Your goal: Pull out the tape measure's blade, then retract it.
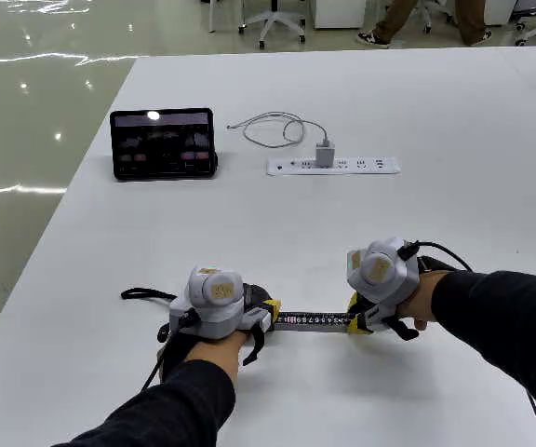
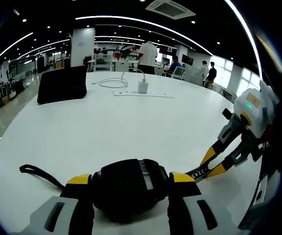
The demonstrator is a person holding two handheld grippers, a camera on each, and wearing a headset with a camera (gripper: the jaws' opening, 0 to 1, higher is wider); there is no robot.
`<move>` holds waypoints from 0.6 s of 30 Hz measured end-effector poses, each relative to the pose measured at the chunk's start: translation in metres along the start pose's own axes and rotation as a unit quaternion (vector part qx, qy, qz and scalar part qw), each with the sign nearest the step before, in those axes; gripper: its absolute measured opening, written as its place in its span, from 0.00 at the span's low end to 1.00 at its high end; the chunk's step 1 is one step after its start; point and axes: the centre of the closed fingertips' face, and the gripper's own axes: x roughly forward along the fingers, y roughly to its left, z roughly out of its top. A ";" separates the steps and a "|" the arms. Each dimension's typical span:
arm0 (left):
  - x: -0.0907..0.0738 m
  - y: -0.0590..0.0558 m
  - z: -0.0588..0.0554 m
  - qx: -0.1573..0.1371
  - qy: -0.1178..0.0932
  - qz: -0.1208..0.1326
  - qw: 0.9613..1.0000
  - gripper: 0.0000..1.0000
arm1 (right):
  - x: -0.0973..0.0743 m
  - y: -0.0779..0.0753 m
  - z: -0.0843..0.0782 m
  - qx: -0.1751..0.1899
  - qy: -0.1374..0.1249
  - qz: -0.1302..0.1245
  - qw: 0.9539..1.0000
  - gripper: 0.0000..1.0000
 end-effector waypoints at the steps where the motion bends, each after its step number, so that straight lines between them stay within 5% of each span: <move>1: 0.000 0.000 0.000 -0.001 0.000 0.000 1.000 0.56 | 0.000 0.000 0.001 0.001 -0.001 0.000 1.000 0.11; 18: 0.000 0.001 0.000 -0.003 0.002 0.001 1.000 0.56 | 0.008 -0.001 0.018 -0.005 -0.022 0.001 1.000 0.11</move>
